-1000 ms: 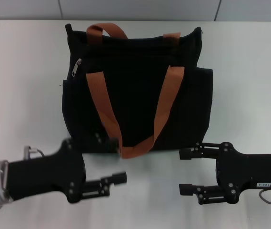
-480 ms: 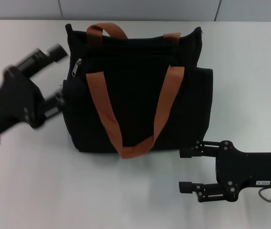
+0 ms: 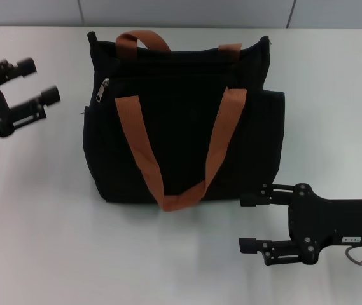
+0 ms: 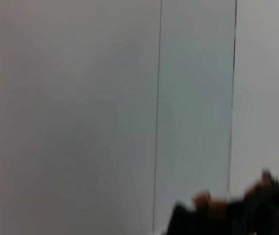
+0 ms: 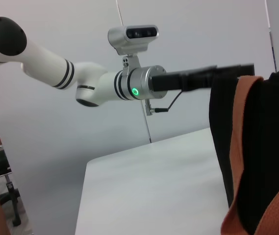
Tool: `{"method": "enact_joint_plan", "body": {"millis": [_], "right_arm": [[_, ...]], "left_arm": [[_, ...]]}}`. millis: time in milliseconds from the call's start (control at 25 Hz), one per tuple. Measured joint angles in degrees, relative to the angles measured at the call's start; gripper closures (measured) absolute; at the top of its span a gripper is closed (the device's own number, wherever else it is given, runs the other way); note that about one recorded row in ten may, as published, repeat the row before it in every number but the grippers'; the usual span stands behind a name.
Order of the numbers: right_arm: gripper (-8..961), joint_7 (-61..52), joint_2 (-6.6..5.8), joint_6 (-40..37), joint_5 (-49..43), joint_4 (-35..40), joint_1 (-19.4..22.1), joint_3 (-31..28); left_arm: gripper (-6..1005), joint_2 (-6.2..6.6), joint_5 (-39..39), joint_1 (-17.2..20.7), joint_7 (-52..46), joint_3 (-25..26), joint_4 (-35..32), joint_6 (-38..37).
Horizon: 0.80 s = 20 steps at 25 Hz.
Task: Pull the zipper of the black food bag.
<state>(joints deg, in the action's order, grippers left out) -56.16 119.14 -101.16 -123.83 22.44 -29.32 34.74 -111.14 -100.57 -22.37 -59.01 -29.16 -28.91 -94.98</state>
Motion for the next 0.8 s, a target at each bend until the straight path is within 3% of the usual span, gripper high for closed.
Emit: {"method": "enact_joint_plan", "body": {"millis": [120,360,640,800], "right_arm": [[185,0.00,0.01,0.08,0.00,0.12,-0.18,-0.02],[185,-0.14,0.04,0.54,-0.01,0.14,-0.69,0.09],[185,-0.17,0.04,0.58,-0.01,0.14,-0.85,0.07],[185,-0.17,0.04,0.61,-0.01,0.14,-0.91,-0.02]], "left_arm": [[294,-0.08,-4.23,-0.50,-0.07,-0.02,-1.71,-0.37],[300,-1.58,-9.56,-2.72,0.79,-0.61,-2.35,0.21],[306,-3.95,-9.89,-4.85,4.22,-0.50,-2.37,5.63],[310,-4.11,-9.67,-4.99,4.72,-0.21,-2.36,6.13]]}}
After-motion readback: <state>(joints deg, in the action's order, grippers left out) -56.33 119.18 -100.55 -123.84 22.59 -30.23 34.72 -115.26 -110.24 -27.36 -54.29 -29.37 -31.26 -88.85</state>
